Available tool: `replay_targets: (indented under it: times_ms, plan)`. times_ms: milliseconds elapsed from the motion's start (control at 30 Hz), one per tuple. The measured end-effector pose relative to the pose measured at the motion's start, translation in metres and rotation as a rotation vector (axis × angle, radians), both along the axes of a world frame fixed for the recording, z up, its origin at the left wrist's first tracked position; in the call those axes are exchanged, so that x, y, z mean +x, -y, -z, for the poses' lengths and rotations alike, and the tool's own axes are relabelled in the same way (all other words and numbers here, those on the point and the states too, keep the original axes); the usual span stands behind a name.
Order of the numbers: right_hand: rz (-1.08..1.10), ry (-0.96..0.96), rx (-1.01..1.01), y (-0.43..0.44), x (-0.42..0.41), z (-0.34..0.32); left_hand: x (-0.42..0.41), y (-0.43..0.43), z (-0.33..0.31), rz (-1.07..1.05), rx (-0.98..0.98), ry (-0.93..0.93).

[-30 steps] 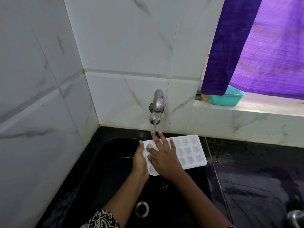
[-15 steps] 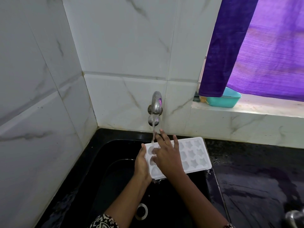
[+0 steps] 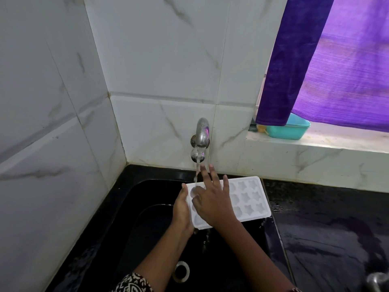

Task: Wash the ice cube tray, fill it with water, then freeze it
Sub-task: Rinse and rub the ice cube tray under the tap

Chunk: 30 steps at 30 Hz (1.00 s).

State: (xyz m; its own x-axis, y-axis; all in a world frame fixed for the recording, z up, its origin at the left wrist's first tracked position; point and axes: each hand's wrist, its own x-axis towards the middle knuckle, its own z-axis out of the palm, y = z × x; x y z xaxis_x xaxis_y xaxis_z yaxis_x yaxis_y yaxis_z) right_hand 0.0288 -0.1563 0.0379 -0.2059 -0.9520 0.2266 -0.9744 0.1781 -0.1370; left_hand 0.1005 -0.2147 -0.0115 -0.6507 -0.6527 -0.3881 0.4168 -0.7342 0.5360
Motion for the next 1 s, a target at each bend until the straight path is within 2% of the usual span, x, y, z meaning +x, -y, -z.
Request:
replay_targets:
  times_ms: [100,233,367,467,633,700,867,1000]
  plan:
    - [-0.029,-0.005,0.012,-0.003,0.009,0.006,-0.001,0.003,-0.002,-0.029,-0.006,0.003]
    - [0.035,0.103,-0.004,-0.005,-0.004,0.005,0.002,0.006,0.001,0.007,-0.011,0.051]
    - [0.017,0.038,0.038,-0.005,0.004,0.009,0.002,0.004,0.004,0.001,0.004,0.064]
    - [-0.013,0.157,0.085,-0.010,0.009,0.015,0.002,0.007,0.003,-0.006,0.032,0.028]
    - [0.111,0.318,-0.166,-0.028,0.003,0.009,0.005,0.014,0.009,-0.028,0.045,0.174]
    - [0.105,0.301,-0.175,-0.033,0.004,0.012,0.003,0.016,0.009,-0.062,0.051,0.203]
    - [0.015,0.179,0.049,-0.030,0.006,0.028,0.000,0.019,0.003,-0.085,0.088,0.106]
    - [-0.016,0.133,0.050,-0.018,0.012,0.029,-0.003,0.008,0.002,-0.080,0.067,0.025]
